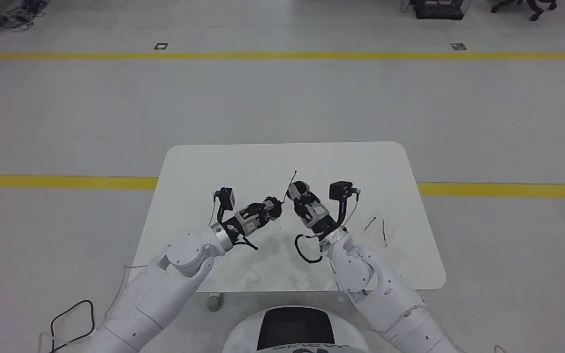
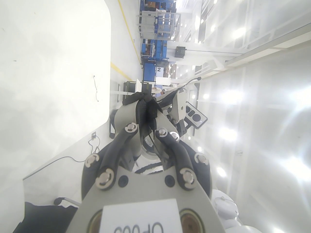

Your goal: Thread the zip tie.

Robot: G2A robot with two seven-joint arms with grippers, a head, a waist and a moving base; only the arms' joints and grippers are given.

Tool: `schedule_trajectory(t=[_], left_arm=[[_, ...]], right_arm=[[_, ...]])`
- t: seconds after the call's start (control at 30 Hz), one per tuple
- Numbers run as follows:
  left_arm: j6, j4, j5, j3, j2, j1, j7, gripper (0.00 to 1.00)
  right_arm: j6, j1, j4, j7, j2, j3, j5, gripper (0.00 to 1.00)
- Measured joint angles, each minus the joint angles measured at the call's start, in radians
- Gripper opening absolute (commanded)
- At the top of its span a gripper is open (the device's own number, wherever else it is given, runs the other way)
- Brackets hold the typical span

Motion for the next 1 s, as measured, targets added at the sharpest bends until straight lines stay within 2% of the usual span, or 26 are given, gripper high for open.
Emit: schedule_trajectory(t=[1.0], left_arm=[[0.000,0.000,0.000,0.000,0.000,0.000,0.000,0.00]], right_arm=[[0.006,-0.008,0.010,0.020,-0.014,0.014,-0.014,0.00]])
